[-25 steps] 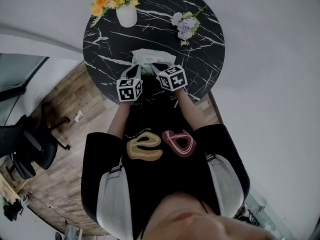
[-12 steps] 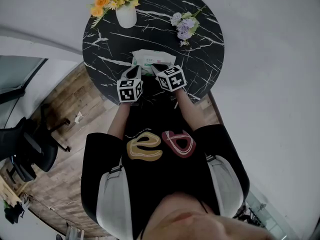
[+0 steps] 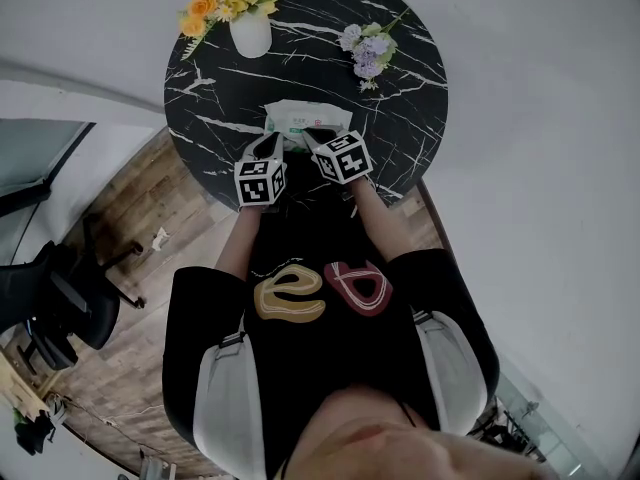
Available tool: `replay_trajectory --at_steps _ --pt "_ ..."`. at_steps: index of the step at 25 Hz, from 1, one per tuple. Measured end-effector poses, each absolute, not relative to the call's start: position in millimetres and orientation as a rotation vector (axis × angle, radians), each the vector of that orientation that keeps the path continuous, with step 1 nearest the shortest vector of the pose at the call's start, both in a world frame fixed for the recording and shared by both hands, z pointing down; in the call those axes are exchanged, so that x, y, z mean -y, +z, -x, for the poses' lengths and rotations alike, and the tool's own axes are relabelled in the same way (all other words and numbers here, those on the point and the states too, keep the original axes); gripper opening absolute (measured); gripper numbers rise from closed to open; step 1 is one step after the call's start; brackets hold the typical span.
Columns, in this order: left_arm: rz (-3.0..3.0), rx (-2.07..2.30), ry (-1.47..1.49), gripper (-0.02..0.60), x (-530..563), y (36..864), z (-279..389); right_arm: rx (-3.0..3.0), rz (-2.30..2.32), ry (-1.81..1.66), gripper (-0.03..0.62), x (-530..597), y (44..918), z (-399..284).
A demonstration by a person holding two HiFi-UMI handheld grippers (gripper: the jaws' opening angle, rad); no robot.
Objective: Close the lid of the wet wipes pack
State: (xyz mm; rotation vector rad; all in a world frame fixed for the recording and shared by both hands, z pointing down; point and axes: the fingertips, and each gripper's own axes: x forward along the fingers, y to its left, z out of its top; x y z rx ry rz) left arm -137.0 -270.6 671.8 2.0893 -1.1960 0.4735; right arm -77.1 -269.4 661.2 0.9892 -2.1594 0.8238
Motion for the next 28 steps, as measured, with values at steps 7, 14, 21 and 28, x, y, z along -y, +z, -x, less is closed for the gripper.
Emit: replay_trajectory --at_steps 7,14,21,28 --pt "-2.098 1.190 0.480 0.018 271 673 137 2.161 -0.997 0.818 0.011 270 663 77" --pt "-2.086 1.202 0.492 0.018 270 673 136 2.184 -0.994 0.845 0.012 269 661 76" --pt "-2.077 1.215 0.576 0.020 268 670 136 2.324 -1.135 0.855 0.012 276 632 66" --pt "-2.099 1.337 0.370 0.020 270 623 142 2.496 -1.252 0.694 0.012 273 576 55"
